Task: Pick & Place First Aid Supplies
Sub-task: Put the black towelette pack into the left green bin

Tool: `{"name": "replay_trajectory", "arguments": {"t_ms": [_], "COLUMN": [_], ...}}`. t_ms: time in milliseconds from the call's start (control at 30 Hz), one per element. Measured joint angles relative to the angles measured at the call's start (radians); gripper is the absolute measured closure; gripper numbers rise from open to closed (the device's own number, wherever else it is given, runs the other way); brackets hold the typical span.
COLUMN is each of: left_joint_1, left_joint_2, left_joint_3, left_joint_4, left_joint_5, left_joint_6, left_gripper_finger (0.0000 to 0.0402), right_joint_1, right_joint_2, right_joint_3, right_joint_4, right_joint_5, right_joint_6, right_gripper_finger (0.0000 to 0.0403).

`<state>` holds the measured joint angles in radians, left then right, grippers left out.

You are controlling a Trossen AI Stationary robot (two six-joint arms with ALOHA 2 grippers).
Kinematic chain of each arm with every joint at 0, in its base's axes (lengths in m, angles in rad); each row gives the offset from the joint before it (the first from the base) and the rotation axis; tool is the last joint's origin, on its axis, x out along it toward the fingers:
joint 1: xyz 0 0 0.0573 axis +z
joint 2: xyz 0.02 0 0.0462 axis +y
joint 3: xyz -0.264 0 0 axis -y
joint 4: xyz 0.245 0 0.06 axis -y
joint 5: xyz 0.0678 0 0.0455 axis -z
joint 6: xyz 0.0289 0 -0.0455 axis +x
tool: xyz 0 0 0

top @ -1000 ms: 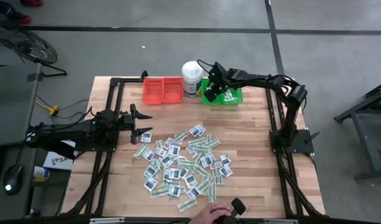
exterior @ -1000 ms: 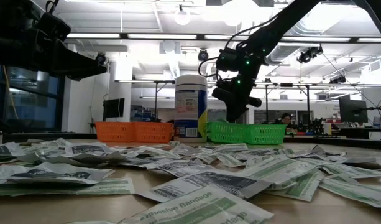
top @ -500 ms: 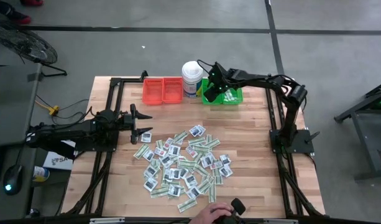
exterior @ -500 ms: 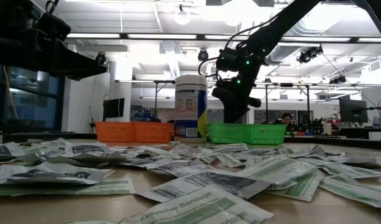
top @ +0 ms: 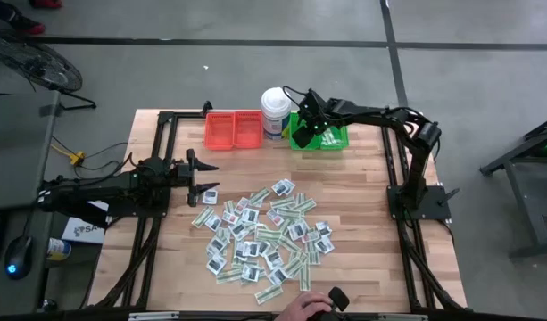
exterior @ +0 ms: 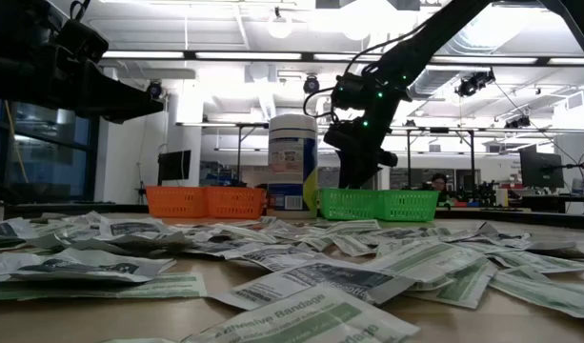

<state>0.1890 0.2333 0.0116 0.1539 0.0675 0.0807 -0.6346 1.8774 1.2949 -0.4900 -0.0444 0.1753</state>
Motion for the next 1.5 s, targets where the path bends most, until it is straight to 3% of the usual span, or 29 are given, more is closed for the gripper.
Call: {"name": "replay_trajectory", "arguments": {"t_ms": [433, 667, 967, 1067, 1500], "left_joint_1": [0.000, 0.000, 0.000, 0.000, 0.000], "left_joint_2": [0.000, 0.000, 0.000, 0.000, 0.000], "left_joint_3": [0.000, 0.000, 0.000, 0.000, 0.000], "left_joint_4": [0.000, 0.000, 0.000, 0.000, 0.000], "left_joint_5": [0.000, 0.000, 0.000, 0.000, 0.000], "left_joint_6": [0.000, 0.000, 0.000, 0.000, 0.000], "left_gripper_finger": [0.0163, 0.0163, 0.0163, 0.0163, 0.0163], "right_joint_1": [0.028, 0.058, 0.180, 0.230, 0.528], "right_joint_2": [-0.005, -0.083, -0.149, -0.173, -0.463], "right_joint_3": [0.000, 0.000, -0.007, -0.062, -0.506], "right_joint_4": [-0.026, -0.117, -0.244, -0.218, -0.017], "right_joint_5": [-0.021, -0.008, -0.036, -0.084, -0.076], "right_joint_6": [-0.045, -0.112, -0.184, -0.173, 0.022], "right_gripper_finger": [0.0258, 0.0258, 0.0259, 0.0259, 0.0258]}}
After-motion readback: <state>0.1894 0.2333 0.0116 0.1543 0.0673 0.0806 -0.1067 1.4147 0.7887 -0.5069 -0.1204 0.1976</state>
